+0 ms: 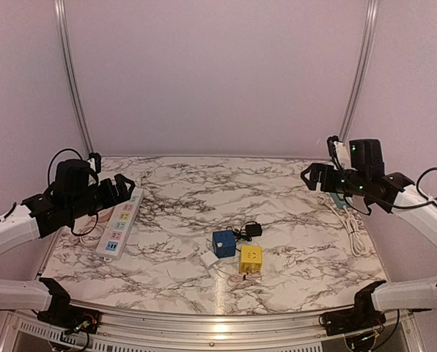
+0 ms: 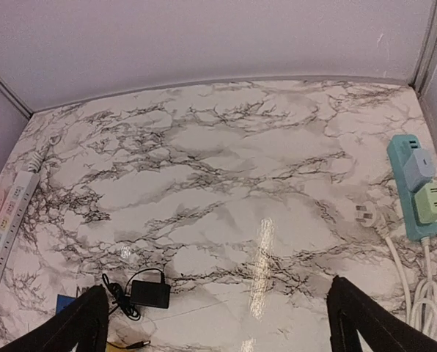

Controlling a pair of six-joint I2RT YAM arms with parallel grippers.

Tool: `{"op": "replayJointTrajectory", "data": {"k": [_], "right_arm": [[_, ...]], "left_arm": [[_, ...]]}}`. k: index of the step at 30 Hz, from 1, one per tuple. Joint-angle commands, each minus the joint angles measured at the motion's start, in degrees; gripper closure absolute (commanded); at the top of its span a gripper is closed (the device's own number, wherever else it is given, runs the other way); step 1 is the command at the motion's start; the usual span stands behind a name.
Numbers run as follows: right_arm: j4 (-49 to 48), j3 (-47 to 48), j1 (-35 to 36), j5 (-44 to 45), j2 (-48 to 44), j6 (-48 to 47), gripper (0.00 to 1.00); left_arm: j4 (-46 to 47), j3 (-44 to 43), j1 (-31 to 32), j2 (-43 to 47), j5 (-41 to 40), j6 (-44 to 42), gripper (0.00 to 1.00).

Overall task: Insert the plug
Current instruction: Move the socket to the center of the board.

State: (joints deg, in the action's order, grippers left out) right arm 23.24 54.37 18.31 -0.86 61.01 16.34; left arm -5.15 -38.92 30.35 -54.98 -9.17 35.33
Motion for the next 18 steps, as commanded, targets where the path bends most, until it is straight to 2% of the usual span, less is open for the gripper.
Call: {"op": "replayJointTrajectory", "data": {"k": [1,11,18], "right_arm": [[-2.11,-1.6,0.21,-7.48,-0.71,-1.49,0.02],[-2.87,-3.24,0.33,-12.0,-2.68,-3.0,0.01],[-4.33,-5.02,0.55,-13.09,-2.32,-2.21,0.02]], "left_arm": [[-8.14,-3.34,-3.4,-5.96,-1.41,-4.23,0.01],[-9.18,-1.4,-5.47,-14.01,-0.53,-6.22,0.01],[-9.71,-0.8,-5.43,-17.86,-3.89,-9.12,0.01]]}}
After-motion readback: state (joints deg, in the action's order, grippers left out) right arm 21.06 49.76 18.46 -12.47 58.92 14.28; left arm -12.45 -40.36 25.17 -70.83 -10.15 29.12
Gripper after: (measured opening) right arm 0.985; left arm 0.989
